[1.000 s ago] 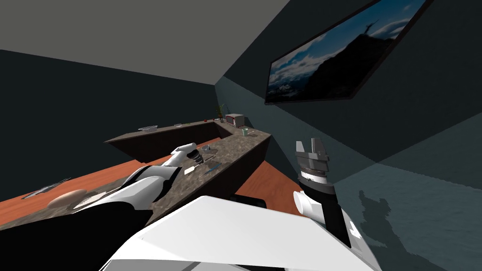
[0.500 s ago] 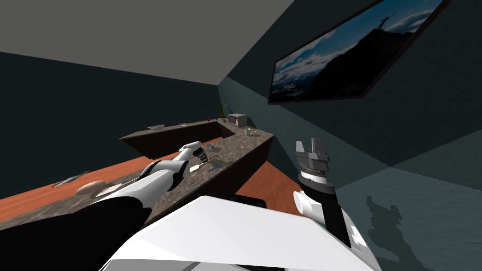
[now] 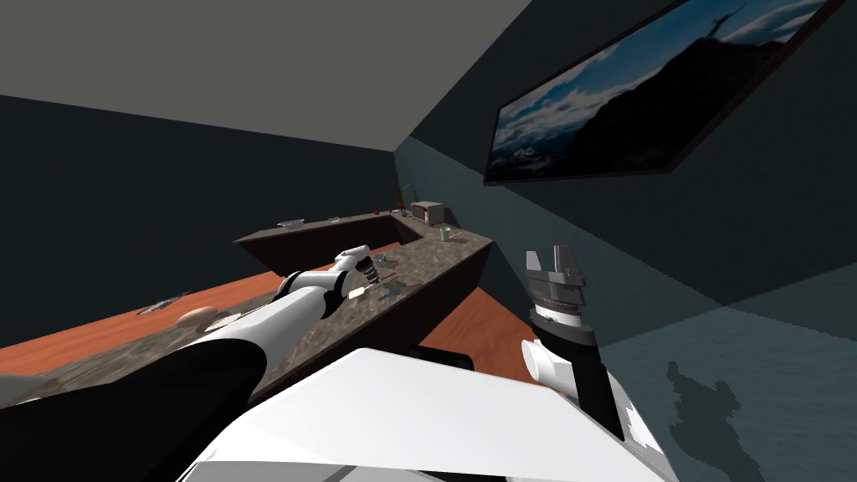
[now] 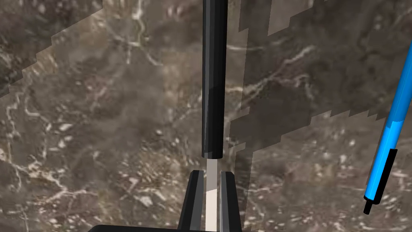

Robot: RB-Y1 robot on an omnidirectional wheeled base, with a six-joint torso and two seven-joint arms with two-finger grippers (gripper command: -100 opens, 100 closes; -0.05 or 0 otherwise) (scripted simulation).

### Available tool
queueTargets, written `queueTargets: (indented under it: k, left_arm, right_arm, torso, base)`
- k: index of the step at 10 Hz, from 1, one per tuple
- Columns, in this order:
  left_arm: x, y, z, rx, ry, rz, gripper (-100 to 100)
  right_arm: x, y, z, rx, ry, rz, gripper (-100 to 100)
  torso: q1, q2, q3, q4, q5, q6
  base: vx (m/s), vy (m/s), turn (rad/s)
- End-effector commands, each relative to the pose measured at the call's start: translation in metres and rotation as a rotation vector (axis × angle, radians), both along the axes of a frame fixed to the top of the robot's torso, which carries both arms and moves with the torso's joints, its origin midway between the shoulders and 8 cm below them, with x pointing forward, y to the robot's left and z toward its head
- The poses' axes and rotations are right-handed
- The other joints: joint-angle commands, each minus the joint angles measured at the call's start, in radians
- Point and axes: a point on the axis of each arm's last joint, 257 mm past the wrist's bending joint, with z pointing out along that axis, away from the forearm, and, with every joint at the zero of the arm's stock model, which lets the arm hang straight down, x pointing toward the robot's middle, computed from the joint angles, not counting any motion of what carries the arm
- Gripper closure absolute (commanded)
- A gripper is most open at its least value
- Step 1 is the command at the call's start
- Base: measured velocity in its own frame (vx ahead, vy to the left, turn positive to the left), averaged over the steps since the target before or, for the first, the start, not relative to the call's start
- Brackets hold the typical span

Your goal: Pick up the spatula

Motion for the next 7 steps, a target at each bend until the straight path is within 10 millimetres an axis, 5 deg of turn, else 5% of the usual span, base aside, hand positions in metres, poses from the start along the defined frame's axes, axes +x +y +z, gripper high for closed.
queueTargets:
  k: [1, 6, 7]
  left_arm:
    - [-0.016, -0.003, -0.01, 0.013, 0.056, 0.001, 100]
    - [0.001, 0.003, 0.004, 0.046, 0.011, -0.019, 100]
    - [0.001, 0.003, 0.005, 0.046, 0.012, -0.018, 0]
  right_arm:
    - [0.0, 0.0, 0.0, 0.0, 0.0, 0.0, 0]
    - [0.0, 0.0, 0.0, 0.0, 0.0, 0.0, 0]
    - [0.0, 0.0, 0.0, 0.0, 0.0, 0.0, 0]
  torso:
    - [0.0, 0.0, 0.0, 0.0, 0.0, 0.0]
    - [-0.001, -0.002, -0.001, -0.001, -0.001, -0.001]
    - [-0.001, -0.002, -0.001, -0.001, -0.001, -0.001]
  base:
    - [-0.015, 0.018, -0.051]
    - [0.0, 0.0, 0.003]
    - [0.0, 0.0, 0.0]
